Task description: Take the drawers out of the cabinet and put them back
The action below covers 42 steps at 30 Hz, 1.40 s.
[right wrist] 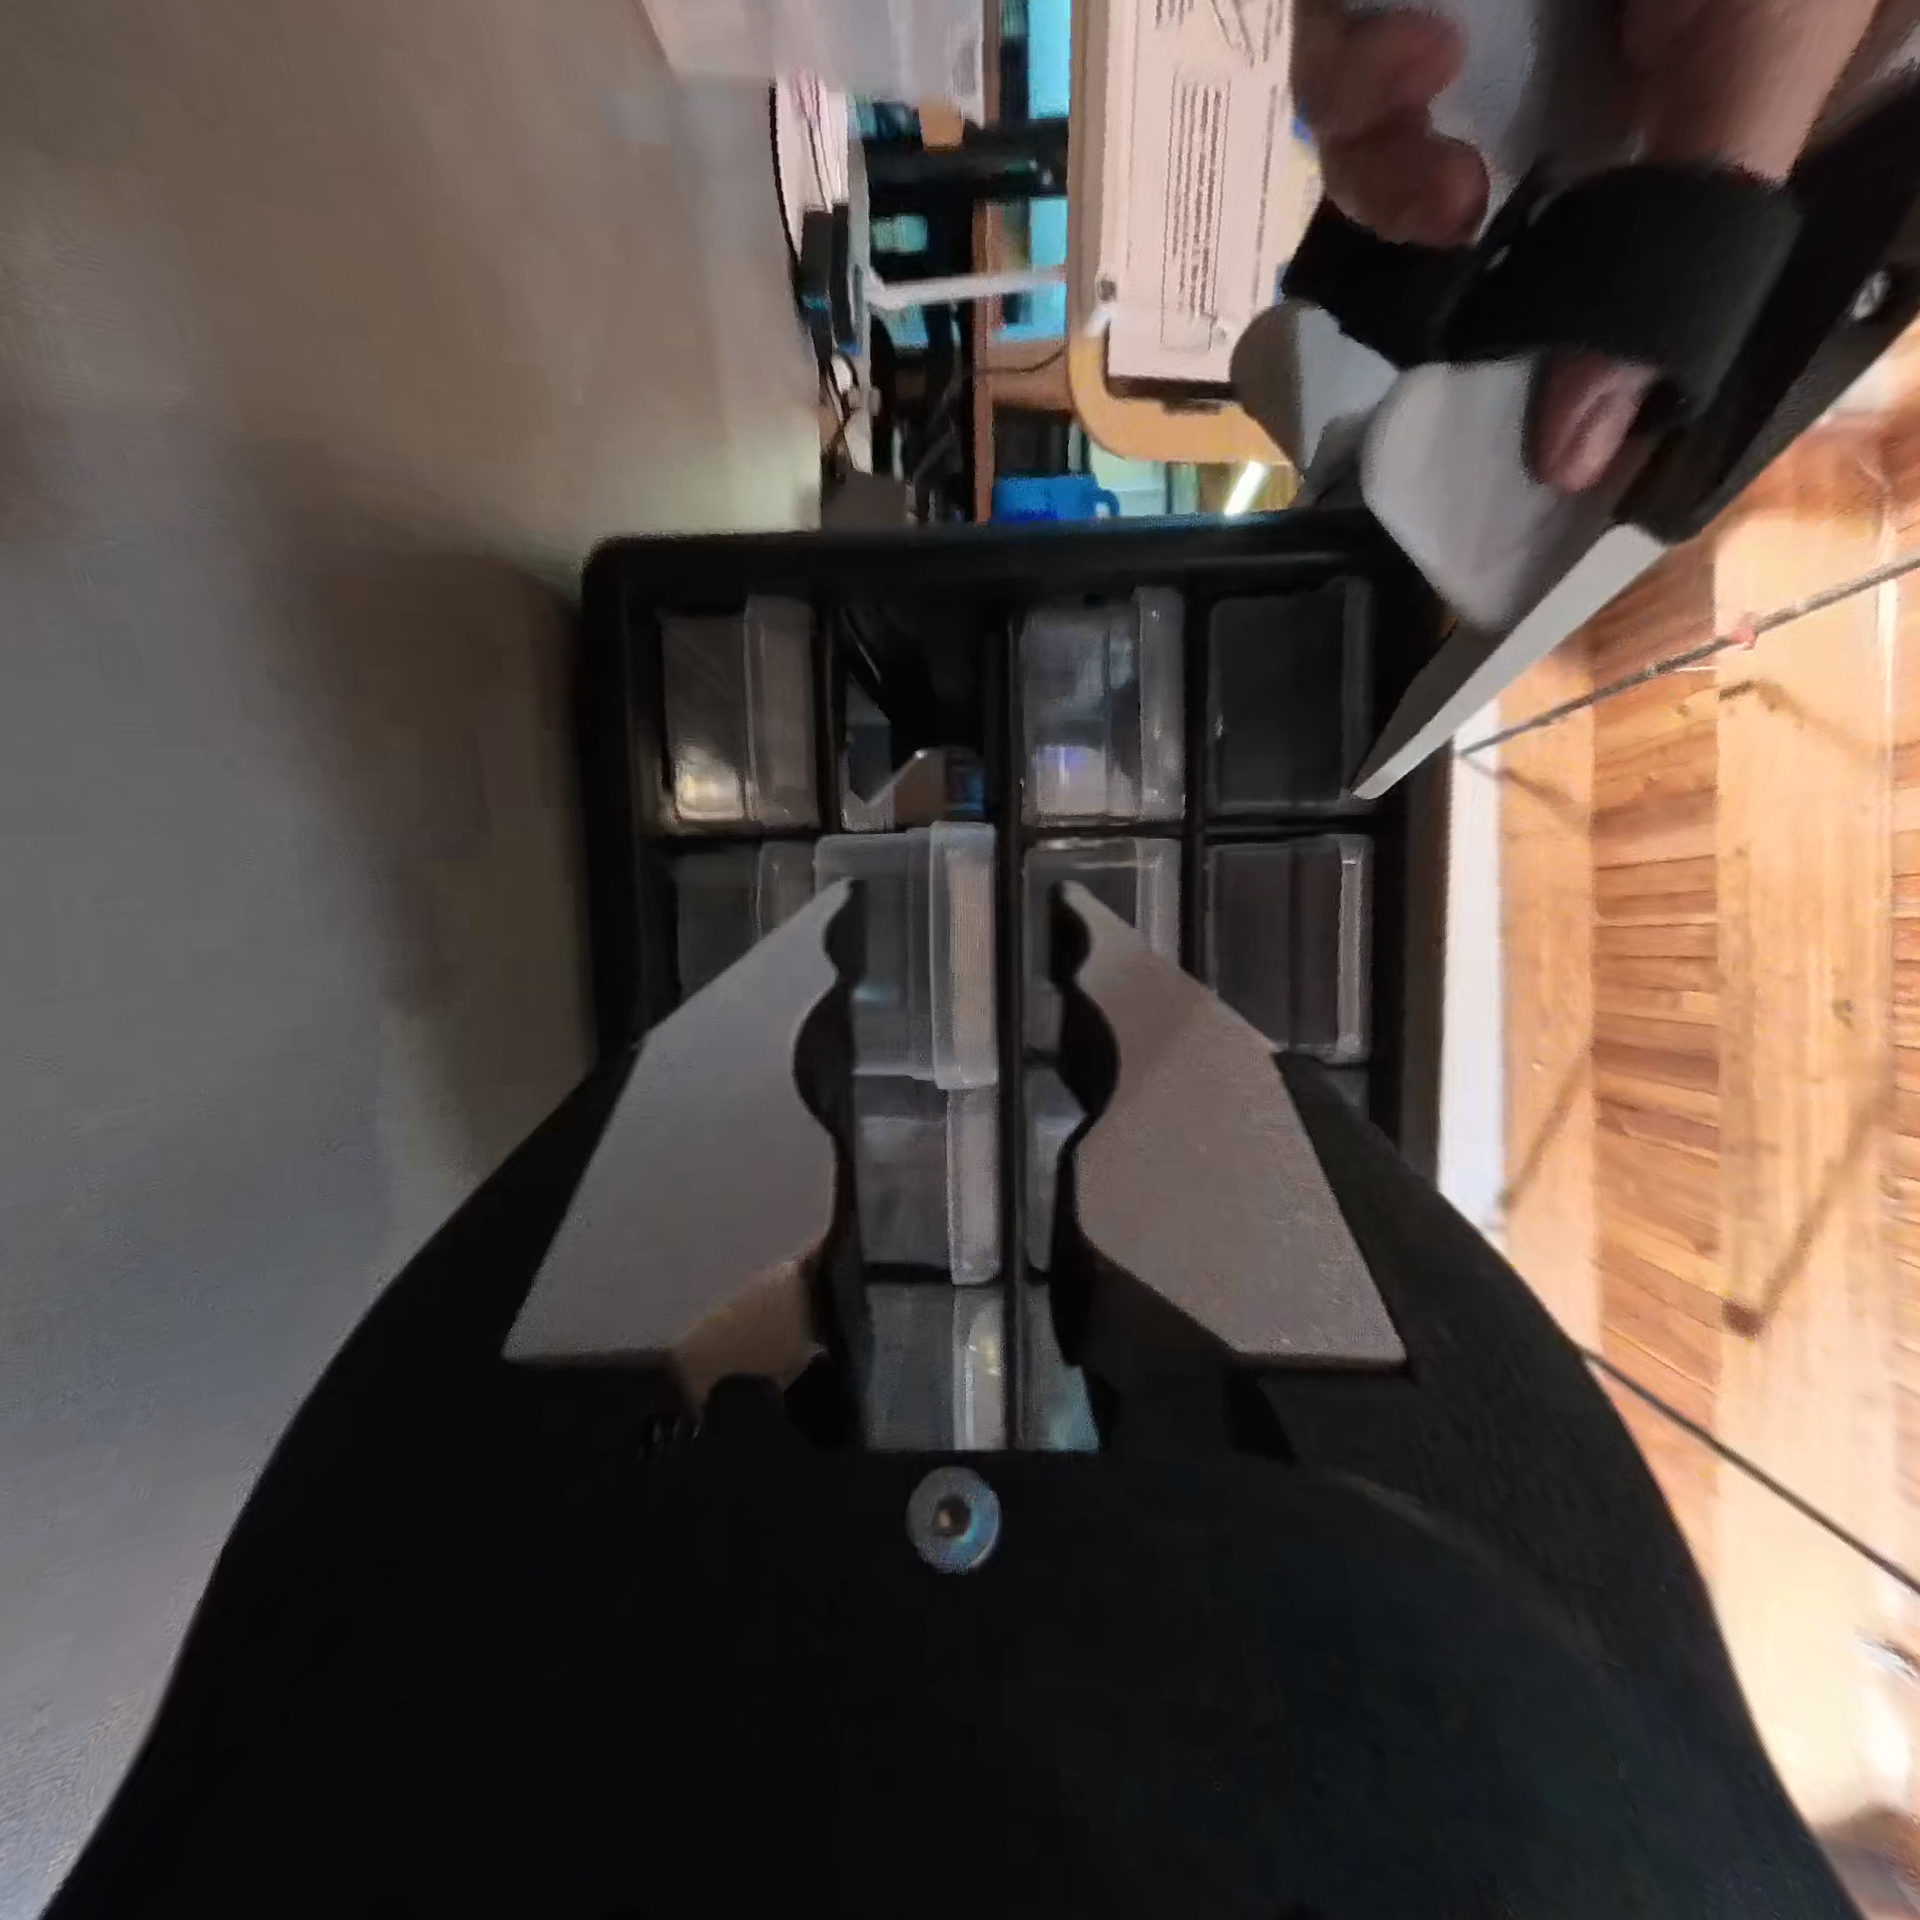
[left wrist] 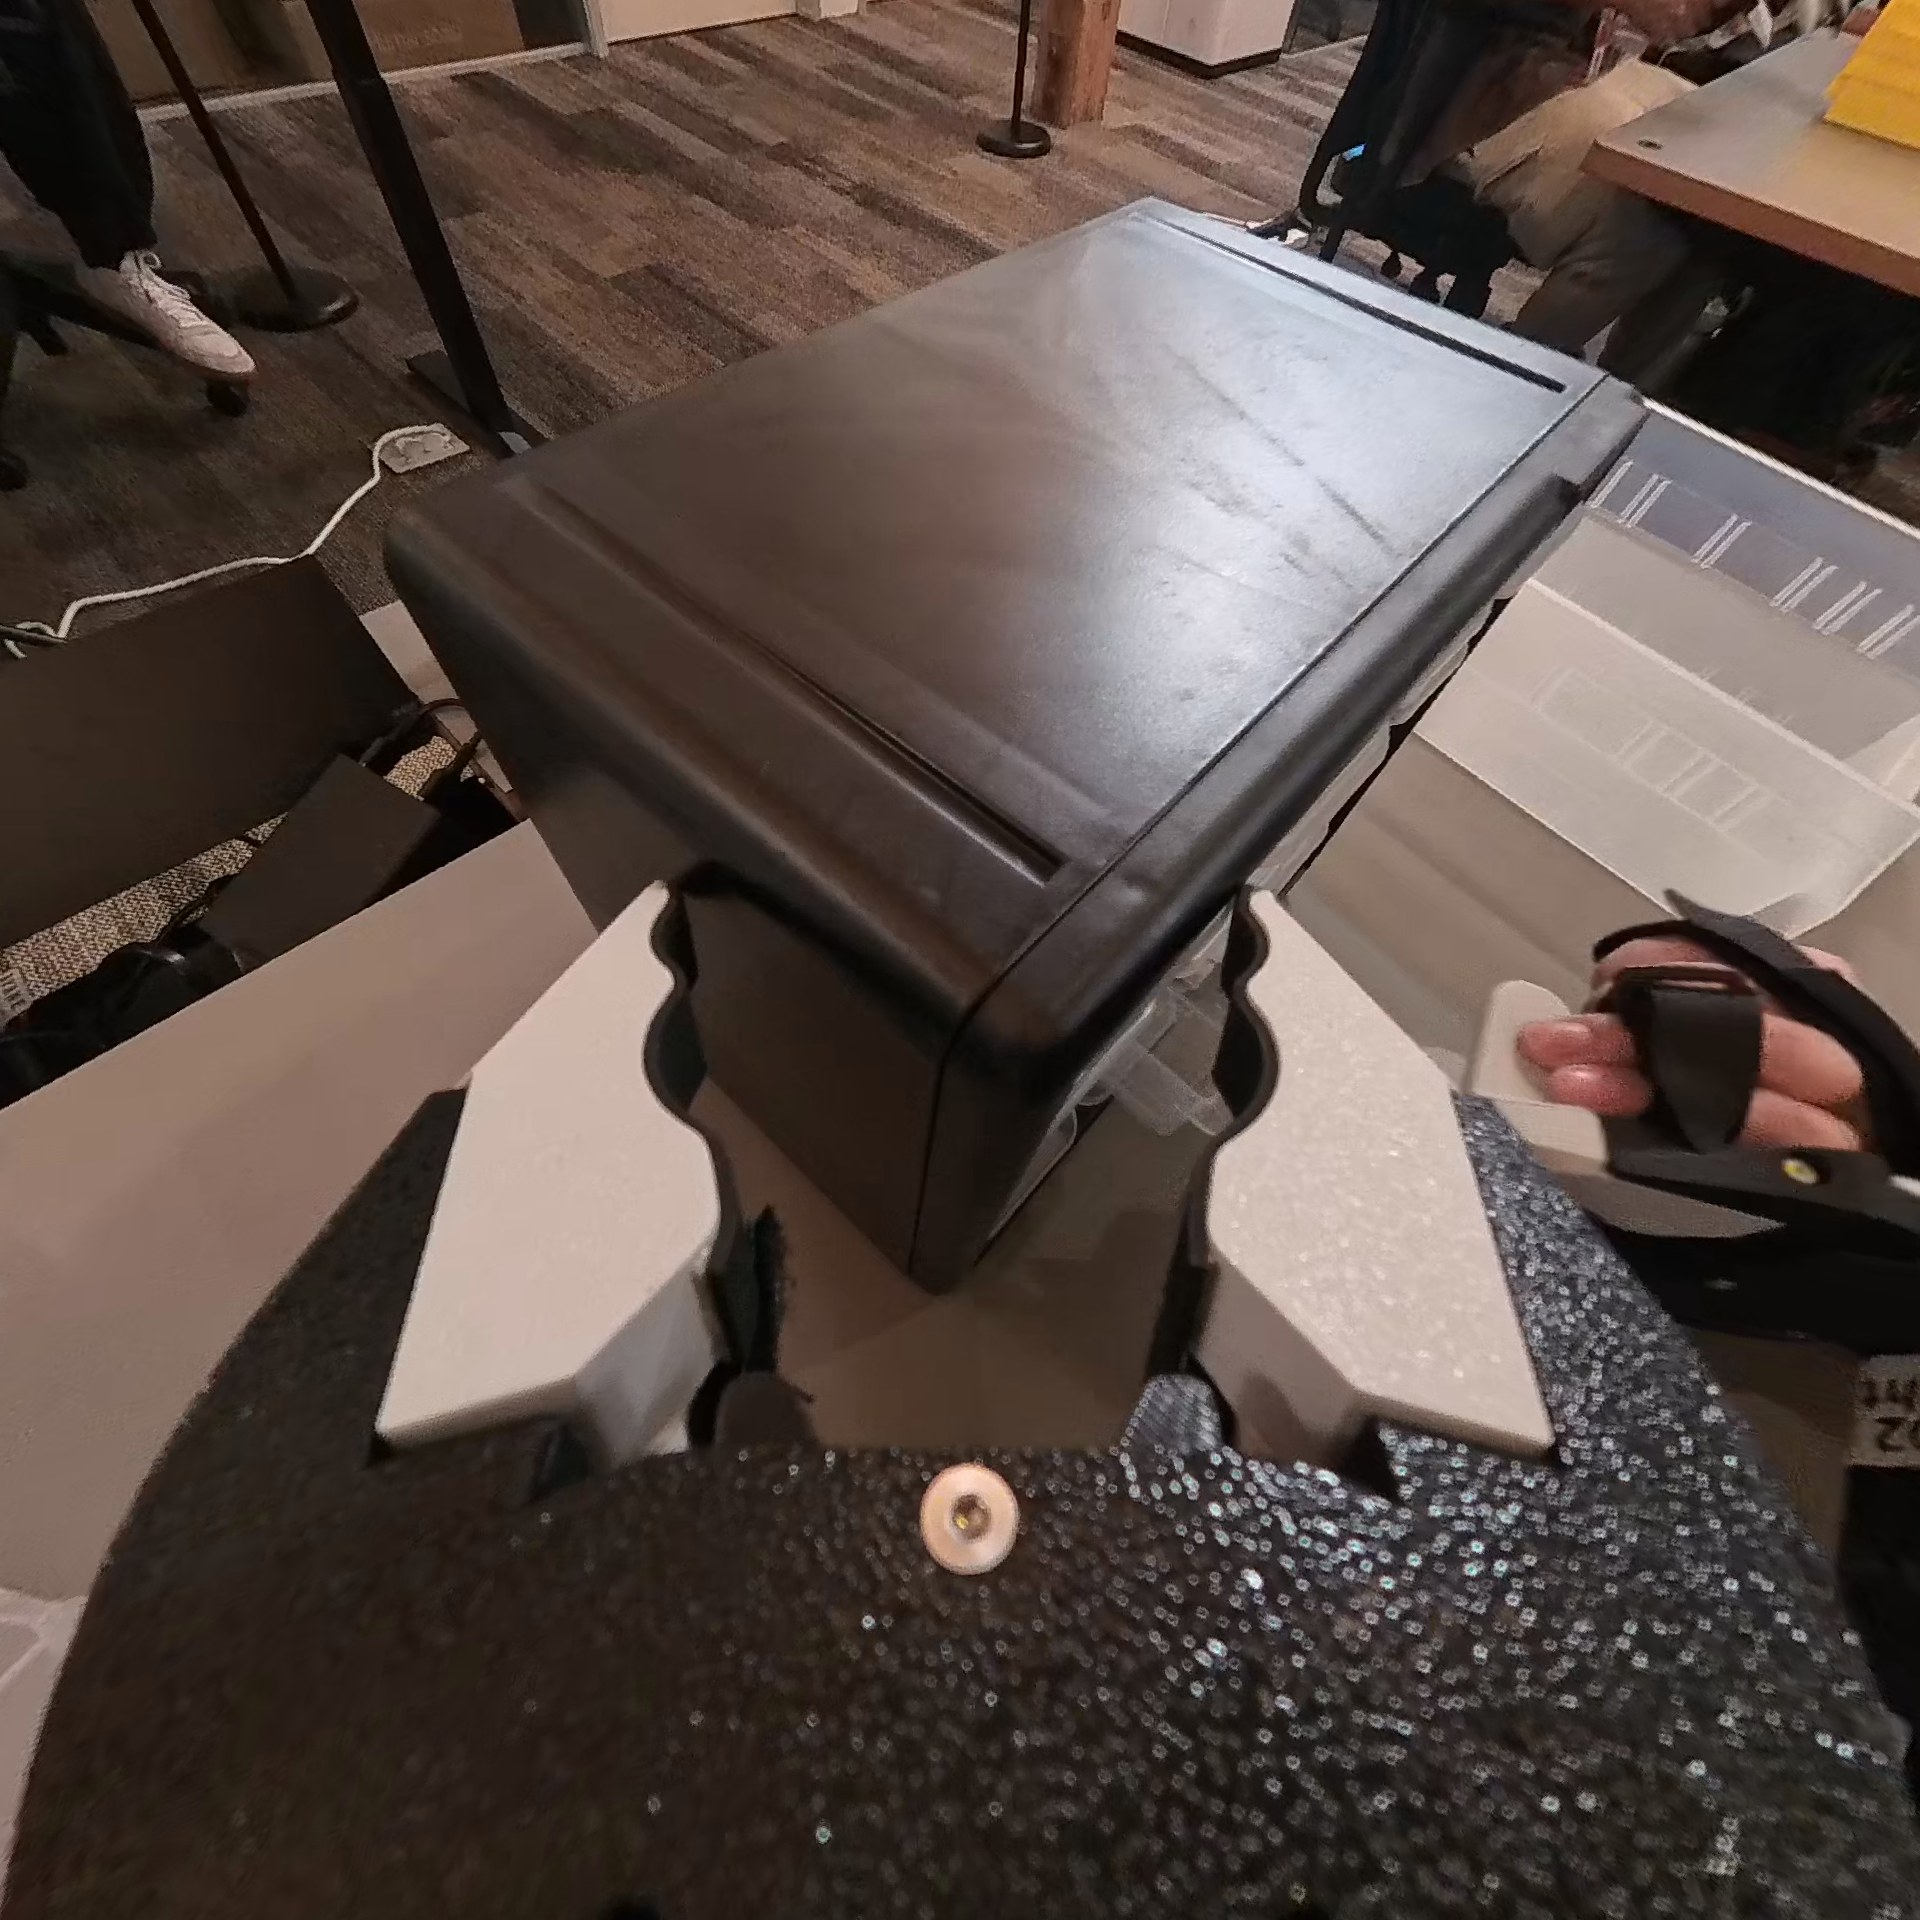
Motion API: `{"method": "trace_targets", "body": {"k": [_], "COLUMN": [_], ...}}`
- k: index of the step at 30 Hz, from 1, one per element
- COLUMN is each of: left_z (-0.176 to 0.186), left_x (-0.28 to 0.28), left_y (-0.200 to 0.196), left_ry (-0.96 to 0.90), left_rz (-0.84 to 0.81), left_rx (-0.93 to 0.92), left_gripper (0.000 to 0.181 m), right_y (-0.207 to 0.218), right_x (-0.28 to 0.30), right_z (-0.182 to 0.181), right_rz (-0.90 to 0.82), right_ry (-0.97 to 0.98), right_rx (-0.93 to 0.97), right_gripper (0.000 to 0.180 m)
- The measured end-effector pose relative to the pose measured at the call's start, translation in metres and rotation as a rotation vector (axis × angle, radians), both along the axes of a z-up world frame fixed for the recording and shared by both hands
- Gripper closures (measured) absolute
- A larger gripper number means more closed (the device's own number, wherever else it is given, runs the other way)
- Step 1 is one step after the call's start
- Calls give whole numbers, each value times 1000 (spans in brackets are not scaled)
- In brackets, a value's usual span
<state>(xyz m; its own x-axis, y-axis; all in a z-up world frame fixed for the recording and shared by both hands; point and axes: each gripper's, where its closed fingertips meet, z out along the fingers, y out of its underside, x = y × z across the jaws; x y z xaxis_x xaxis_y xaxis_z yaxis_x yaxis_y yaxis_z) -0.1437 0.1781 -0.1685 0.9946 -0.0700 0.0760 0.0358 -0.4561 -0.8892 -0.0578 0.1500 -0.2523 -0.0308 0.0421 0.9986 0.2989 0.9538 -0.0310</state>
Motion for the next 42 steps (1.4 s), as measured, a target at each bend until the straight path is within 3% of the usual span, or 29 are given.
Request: {"method": "trace_targets", "body": {"k": [3, 6, 9, 11, 22, 26, 29, 34, 39, 42], "left_z": [2, 9, 20, 23, 22, 22, 22, 22, 21, 21], "left_x": [0, 1, 2, 0, 0, 0, 0, 0, 0, 0], "left_y": [-2, -5, -9, -9, -6, -6, -5, -5, -6, -6], "left_ry": [10, 15, 13, 20, 15, 17, 17, 18, 18, 19], "left_rz": [-3, -6, -7, 2, -18, -18, -17, -17, -17, -16], "left_rx": [8, 35, 79, 95, 112, 116, 120, 116, 117, 116], "left_gripper": [83, 87, 88, 91, 91, 90, 91, 90, 90, 90], "right_y": [9, 27, 38, 41, -3, -7, -20, -48, -41, -55], "right_x": [-3, -10, -15, -15, 20, 28, 30, 41, 60, 73], "right_z": [-8, -14, -18, -21, -19, -17, -19, -23, 1, 17], "right_rz": [-30, -96, -157, -189, -139, -178, -95, 89, 100, 220], "right_ry": [-49, -80, -114, -137, -249, -362, -431, -528, -493, -493], "right_rx": [-109, -145, -142, -109, -113, -228, -254, -495, -812, -995], "right_gripper": [113, 104, 115, 139, 140, 143, 145, 154, 159, 164]}}
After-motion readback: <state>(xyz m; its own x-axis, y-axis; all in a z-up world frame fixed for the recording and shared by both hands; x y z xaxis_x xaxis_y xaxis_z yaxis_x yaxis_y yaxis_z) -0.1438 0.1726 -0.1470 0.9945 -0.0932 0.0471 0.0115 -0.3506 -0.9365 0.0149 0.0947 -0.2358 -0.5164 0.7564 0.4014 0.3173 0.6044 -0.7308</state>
